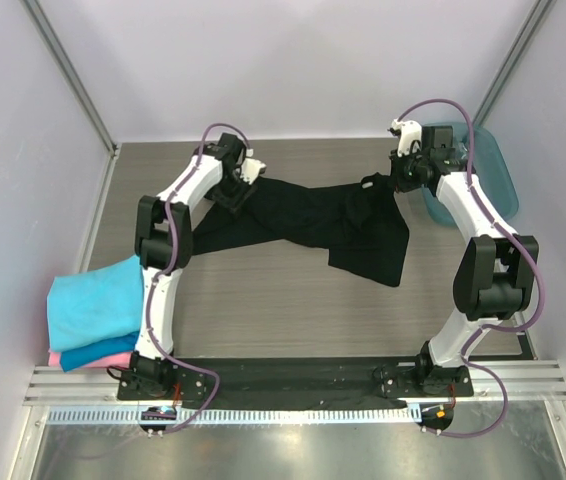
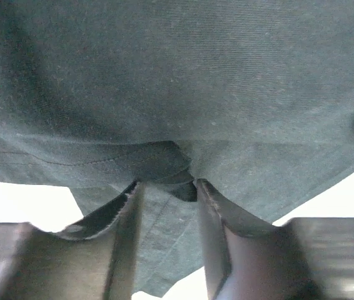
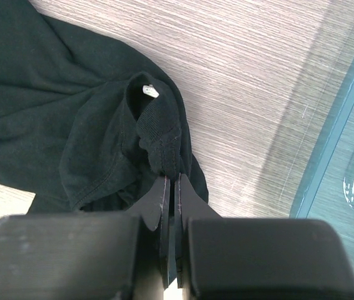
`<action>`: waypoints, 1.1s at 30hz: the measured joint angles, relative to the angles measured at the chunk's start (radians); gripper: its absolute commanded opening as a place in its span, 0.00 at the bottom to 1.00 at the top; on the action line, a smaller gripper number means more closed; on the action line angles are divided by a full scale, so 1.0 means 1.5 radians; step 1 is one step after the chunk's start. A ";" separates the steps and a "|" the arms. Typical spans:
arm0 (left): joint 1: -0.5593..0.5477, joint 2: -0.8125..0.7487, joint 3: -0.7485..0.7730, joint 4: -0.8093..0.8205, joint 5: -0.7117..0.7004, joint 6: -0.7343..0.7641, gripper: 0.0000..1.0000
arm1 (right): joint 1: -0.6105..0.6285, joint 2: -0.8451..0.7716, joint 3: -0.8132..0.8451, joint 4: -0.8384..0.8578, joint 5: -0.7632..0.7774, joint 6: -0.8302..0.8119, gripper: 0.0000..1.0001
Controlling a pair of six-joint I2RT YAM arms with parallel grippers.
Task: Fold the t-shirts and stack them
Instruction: Flatten the tshirt out
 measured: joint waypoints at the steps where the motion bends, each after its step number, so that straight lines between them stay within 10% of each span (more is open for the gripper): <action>1: -0.001 0.002 0.000 0.001 -0.003 -0.002 0.27 | 0.000 0.000 0.000 0.000 0.000 0.000 0.01; 5: -0.002 0.008 0.000 0.002 -0.011 -0.007 0.02 | 0.000 0.000 0.000 0.002 0.002 0.000 0.01; 11: 0.000 -0.030 -0.031 0.009 -0.011 -0.005 0.00 | -0.004 -0.010 0.007 -0.009 0.003 0.003 0.01; 24: 0.030 -0.613 -0.303 0.020 0.007 0.027 0.00 | -0.035 -0.288 0.064 -0.135 -0.055 0.063 0.01; 33: 0.118 -0.514 -0.391 0.004 -0.018 0.066 0.02 | -0.081 -0.214 0.072 -0.132 -0.052 0.085 0.01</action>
